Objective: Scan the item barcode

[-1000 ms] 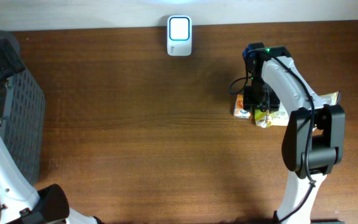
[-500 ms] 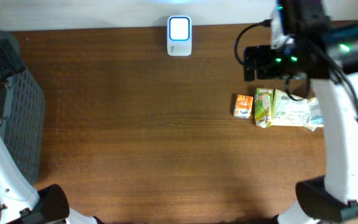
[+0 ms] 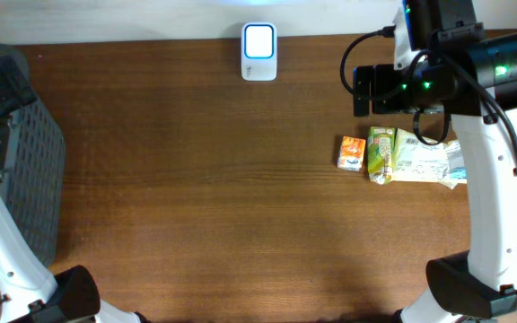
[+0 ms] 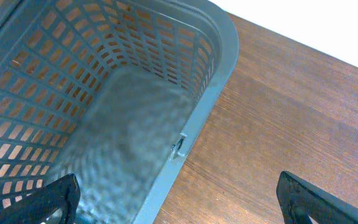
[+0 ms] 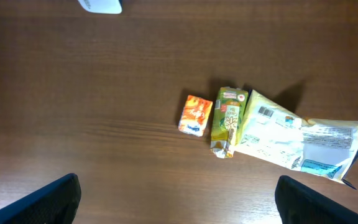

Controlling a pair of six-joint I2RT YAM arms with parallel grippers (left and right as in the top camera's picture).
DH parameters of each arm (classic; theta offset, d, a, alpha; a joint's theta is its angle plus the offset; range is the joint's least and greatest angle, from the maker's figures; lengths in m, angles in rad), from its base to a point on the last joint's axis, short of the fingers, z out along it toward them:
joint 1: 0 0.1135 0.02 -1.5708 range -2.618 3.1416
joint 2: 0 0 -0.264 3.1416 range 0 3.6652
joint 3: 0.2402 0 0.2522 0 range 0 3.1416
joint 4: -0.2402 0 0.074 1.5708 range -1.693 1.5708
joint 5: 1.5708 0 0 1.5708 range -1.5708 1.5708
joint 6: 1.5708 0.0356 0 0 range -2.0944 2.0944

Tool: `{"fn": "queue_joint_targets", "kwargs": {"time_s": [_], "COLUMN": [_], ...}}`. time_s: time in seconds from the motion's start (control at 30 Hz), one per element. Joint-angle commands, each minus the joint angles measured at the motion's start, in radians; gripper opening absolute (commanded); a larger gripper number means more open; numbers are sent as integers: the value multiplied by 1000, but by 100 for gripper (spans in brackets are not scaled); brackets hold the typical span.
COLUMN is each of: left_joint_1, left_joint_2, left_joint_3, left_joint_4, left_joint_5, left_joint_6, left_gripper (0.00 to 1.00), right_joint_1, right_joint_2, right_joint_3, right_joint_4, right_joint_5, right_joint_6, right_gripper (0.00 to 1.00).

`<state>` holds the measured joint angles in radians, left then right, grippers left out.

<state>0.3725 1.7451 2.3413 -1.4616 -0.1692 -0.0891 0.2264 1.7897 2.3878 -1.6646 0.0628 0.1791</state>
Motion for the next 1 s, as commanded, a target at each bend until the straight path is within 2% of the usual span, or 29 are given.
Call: {"fn": "queue_joint_targets", "kwargs": {"time_s": [0.0, 0.13, 0.23, 0.43, 0.57, 0.77, 0.97], "left_joint_1": [3, 3, 3, 3, 3, 3, 3], "left_joint_2": [3, 3, 3, 3, 3, 3, 3], "left_joint_3": [9, 9, 9, 9, 9, 9, 9], "left_joint_4": [2, 2, 2, 2, 2, 2, 2], "left_joint_5": [0, 0, 0, 0, 0, 0, 0], "left_joint_6": [15, 15, 15, 15, 15, 15, 15], "left_gripper": [99, 99, 99, 99, 99, 99, 99], "right_joint_1": [42, 64, 34, -113, -188, -217, -210], "right_joint_2": [-54, -177, -298, -582, -833, -1195, -1430], "right_joint_3": [-27, -152, -309, -665, -988, -1494, -1901], "right_joint_4": [47, 248, 468, 872, 1159, 1632, 1915], "right_joint_5": [187, 348, 364, 170, 120, 120, 120], "right_joint_6": [-22, -22, -21, -21, -14, -14, -12], "right_gripper": [99, 98, 99, 99, 99, 99, 99]}}
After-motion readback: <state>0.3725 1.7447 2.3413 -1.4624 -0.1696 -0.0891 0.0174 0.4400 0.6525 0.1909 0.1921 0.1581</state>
